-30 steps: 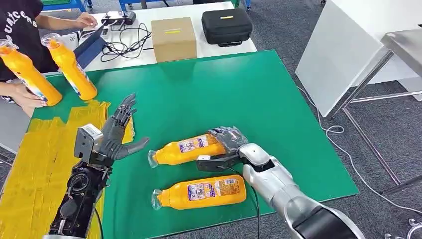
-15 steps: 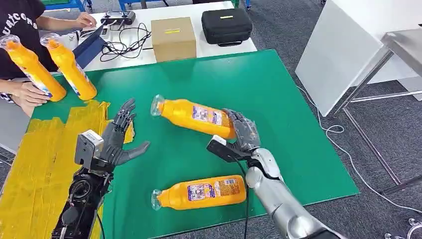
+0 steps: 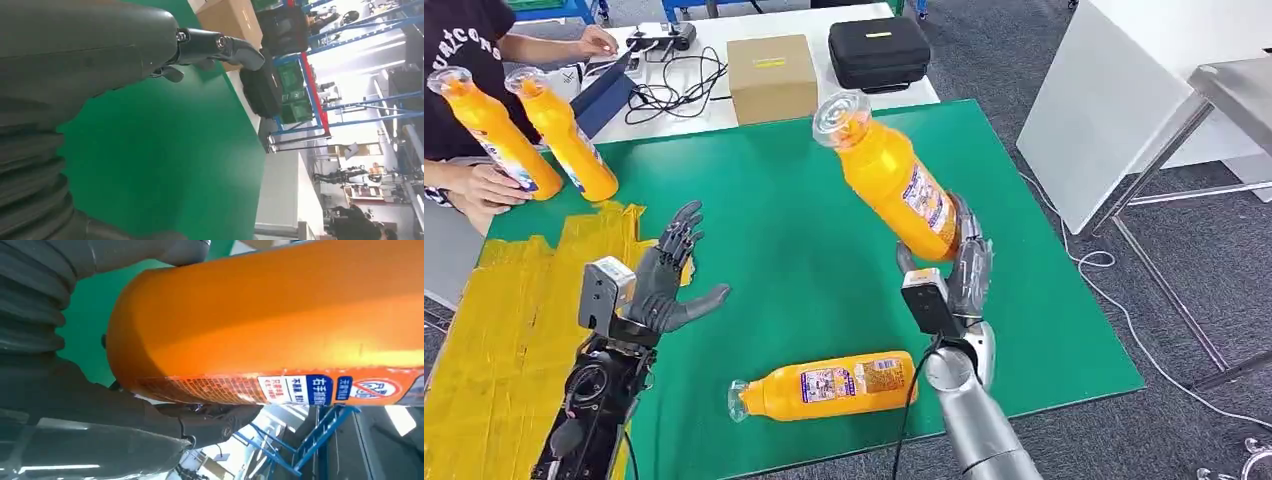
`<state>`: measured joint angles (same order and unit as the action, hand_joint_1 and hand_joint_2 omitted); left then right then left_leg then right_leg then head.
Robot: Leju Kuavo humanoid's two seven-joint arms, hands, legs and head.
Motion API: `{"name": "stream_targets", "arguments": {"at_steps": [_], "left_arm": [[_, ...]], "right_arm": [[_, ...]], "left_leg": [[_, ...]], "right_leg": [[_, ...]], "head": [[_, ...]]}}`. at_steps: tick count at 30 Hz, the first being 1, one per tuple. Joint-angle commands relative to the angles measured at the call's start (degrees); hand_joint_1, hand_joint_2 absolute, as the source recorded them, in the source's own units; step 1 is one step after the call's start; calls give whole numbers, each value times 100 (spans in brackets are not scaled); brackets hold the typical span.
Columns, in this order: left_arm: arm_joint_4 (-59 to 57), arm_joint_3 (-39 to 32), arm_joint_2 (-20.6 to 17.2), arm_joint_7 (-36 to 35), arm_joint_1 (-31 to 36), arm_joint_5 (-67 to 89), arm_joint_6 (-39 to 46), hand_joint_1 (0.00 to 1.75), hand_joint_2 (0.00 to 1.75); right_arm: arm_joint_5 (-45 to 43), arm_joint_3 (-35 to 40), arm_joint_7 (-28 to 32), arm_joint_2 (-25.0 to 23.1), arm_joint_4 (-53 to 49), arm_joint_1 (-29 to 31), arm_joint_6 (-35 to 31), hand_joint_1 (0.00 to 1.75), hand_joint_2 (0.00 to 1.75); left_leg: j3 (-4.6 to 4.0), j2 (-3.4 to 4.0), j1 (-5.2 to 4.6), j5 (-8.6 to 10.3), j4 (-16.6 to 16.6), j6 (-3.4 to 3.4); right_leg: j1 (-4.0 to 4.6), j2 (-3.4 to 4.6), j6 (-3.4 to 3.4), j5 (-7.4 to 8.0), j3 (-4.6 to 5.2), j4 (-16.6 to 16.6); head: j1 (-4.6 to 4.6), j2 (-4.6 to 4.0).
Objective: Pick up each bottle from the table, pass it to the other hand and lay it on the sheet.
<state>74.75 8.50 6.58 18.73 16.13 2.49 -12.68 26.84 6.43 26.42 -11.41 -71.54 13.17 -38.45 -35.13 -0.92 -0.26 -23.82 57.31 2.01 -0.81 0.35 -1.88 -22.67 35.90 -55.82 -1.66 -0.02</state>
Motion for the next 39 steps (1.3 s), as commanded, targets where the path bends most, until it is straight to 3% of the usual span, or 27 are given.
{"name": "stream_targets", "arguments": {"at_steps": [1,4,15,28,39], "left_arm": [[-611,430,7,-70,492,-198,-80,0,175],[-820,474,31,-129,670,-464,-146,0,175],[-1239,515,69,-60,1002,-832,-293,0,175],[-1556,374,137,-5,1260,-975,-270,0,175],[-1540,329,132,46,1192,-1016,-327,0,175]], "right_arm": [[52,494,-80,-83,207,373,228,175,175],[222,993,-157,-166,682,639,347,175,175],[458,1724,-391,-231,1417,1052,782,175,175],[697,2648,-577,-424,1944,1179,1545,175,175],[773,2757,-680,-416,2029,1178,1556,175,175]], "left_leg": [[14,3,4,-8,3,-8],[11,12,3,-6,1,-7],[15,4,4,-2,-1,-6],[13,2,6,-3,0,-9],[19,3,8,-7,0,-9]], "right_leg": [[5,-4,5,-8,-16,-1],[3,6,5,-3,-12,-1],[3,-1,3,-4,-17,1],[6,-3,5,-5,-17,0],[7,-3,5,-9,-24,2]], "head": [[0,0],[0,0],[-2,0],[0,0],[-2,0]]}}
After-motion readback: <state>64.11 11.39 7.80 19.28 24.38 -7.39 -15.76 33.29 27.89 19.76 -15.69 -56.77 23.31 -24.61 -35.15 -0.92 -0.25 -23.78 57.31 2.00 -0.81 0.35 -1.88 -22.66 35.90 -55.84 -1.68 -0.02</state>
